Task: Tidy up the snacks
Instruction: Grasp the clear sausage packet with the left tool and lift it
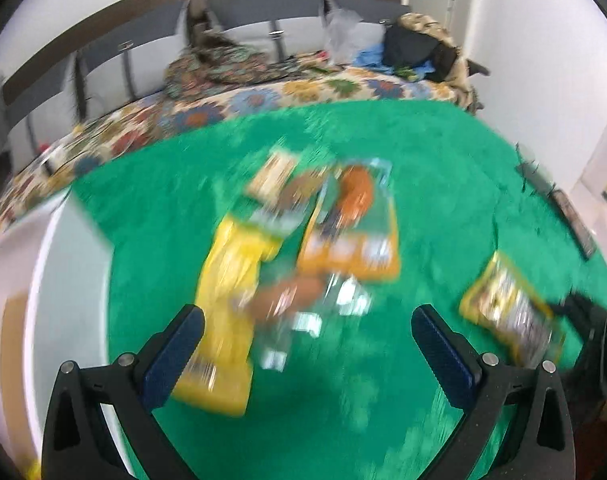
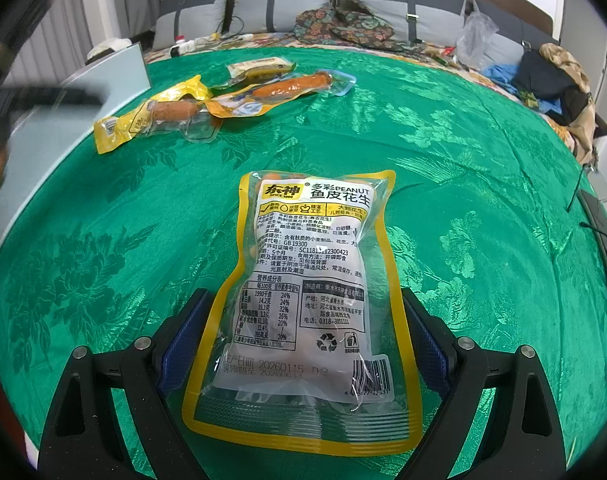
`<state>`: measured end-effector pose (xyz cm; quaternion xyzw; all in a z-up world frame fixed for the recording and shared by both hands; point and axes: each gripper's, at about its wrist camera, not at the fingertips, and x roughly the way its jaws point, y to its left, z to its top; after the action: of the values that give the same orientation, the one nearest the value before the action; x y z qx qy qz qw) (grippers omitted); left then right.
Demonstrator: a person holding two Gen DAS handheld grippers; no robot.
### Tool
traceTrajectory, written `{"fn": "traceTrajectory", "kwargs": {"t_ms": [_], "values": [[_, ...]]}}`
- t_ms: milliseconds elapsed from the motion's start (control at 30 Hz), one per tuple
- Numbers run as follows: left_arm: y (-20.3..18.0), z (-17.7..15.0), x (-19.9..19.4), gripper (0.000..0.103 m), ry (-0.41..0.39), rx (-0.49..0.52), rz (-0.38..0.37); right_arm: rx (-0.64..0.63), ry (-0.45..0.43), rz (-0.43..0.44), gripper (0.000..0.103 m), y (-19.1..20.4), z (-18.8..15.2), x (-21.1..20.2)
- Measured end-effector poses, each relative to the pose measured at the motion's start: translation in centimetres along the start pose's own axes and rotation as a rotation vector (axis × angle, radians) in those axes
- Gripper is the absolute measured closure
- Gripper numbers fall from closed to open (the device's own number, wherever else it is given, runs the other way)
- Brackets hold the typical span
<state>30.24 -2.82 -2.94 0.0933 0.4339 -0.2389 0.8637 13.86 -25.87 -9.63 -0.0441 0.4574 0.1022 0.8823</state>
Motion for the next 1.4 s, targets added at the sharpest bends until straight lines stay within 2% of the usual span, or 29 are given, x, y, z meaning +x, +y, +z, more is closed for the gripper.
{"fn": "traceTrajectory", "kwargs": {"t_ms": [100,167,200,267,367,400,500,600,700,767,900,1000,1100,1200,1333,1367,1400], "values": [[-0.6,2.0,4.1,0.001,0.074,0.046,0.010,0.001,0.000,0.000,0.010,0.0,0.0,0.0],[-0.8,2.1,6.3,0.013,0.135,0.075,0.037,0.000,0.000,0.000,0.010,0.0,0.0,0.0],[-0.9,2.0,7.3,0.027,0.177,0.074,0.025,0.000,0.000,0.000,0.010,0.0,0.0,0.0],[-0.9,1.4,8.2,0.033,0.251,0.061,-0.019,0.001,0.000,0.001,0.010,0.0,0.0,0.0],[-1.8,0.0,6.8,0.033,0.343,0.052,-0.215,0.001,0.000,0.001,0.010,0.0,0.0,0.0],[-2.4,-0.5,6.0,0.033,0.365,0.082,-0.244,0.001,0.000,0.001,0.010,0.0,0.0,0.0],[-3.3,-0.9,4.9,0.031,0.364,0.124,-0.176,0.001,0.000,0.000,0.010,0.0,0.0,0.0],[-3.5,-0.8,5.4,0.031,0.364,0.099,-0.177,0.001,0.000,0.001,0.010,0.0,0.0,0.0],[-5.0,-1.2,6.1,0.028,0.376,0.218,-0.142,0.001,0.000,0.000,0.010,0.0,0.0,0.0],[-5.8,-1.4,6.3,0.025,0.397,0.270,-0.150,0.002,0.000,0.001,0.010,0.0,0.0,0.0],[-7.3,-2.9,5.5,0.025,0.508,0.324,-0.247,0.002,0.000,0.001,0.010,0.0,0.0,0.0],[-8.5,-3.3,4.3,0.023,0.510,0.405,-0.217,0.002,0.000,0.001,0.010,0.0,0.0,0.0],[-9.5,-3.0,4.0,0.023,0.510,0.431,-0.242,0.002,0.000,0.001,0.010,0.0,0.0,0.0],[-11.0,-3.0,4.6,0.020,0.536,0.523,-0.249,0.002,0.000,0.001,0.010,0.0,0.0,0.0],[-12.0,-4.2,5.6,0.019,0.565,0.636,-0.188,0.003,0.000,0.001,0.010,0.0,0.0,0.0],[-11.9,-4.3,5.4,0.020,0.553,0.626,-0.194,0.003,0.000,0.001,0.010,0.0,0.0,0.0],[-11.7,-4.3,5.3,0.027,0.547,0.603,-0.196,0.003,0.000,0.001,0.010,0.0,0.0,0.0]]}}
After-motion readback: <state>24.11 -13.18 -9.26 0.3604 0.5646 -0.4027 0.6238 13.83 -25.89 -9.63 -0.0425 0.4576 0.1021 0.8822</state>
